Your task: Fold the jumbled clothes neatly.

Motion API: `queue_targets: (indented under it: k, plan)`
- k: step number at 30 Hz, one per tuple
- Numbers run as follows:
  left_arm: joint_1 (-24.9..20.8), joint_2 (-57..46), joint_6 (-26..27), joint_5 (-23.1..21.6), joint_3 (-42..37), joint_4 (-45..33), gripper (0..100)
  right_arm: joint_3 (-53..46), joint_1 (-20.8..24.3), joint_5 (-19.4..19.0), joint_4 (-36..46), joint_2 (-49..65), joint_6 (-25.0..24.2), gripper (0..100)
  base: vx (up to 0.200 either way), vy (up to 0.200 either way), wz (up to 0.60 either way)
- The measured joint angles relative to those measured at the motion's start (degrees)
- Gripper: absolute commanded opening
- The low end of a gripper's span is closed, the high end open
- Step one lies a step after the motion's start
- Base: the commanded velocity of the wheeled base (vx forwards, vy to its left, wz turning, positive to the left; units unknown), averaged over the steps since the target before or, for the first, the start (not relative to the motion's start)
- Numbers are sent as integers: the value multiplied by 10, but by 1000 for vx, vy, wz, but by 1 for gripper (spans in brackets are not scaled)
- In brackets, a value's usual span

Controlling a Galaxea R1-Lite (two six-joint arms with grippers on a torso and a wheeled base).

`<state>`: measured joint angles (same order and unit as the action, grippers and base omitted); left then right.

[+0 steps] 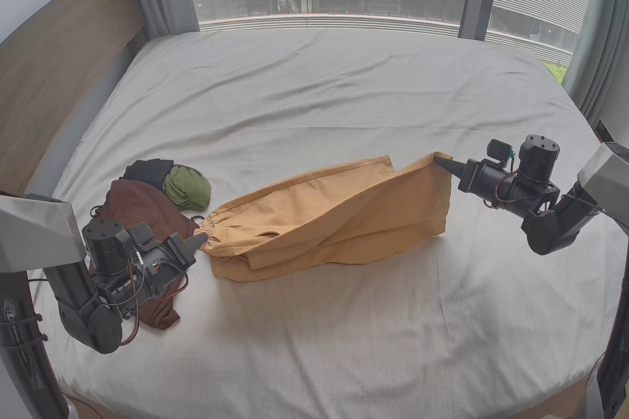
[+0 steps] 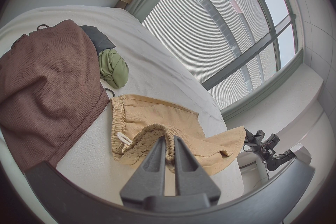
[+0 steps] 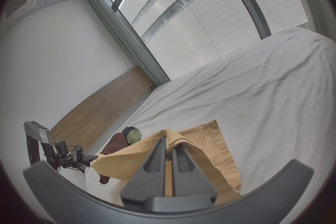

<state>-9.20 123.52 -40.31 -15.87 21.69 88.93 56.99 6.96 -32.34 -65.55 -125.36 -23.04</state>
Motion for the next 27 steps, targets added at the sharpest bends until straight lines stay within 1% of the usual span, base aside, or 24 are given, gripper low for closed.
queue_targets:
  k: [10, 18, 27]
  plan:
    - [1, 6, -10, 10, 10, 0, 0, 83, 4, 1, 62, -22, 1, 0, 0, 0, 0]
    - [3, 17, -11, 30, 18, 0, 0, 140, 14, 2, 98, -43, 1, 0, 0, 0, 0]
    - [9, 26, -17, 32, 27, 0, 0, 197, 15, 3, 138, -67, 2, 0, 0, 0, 0]
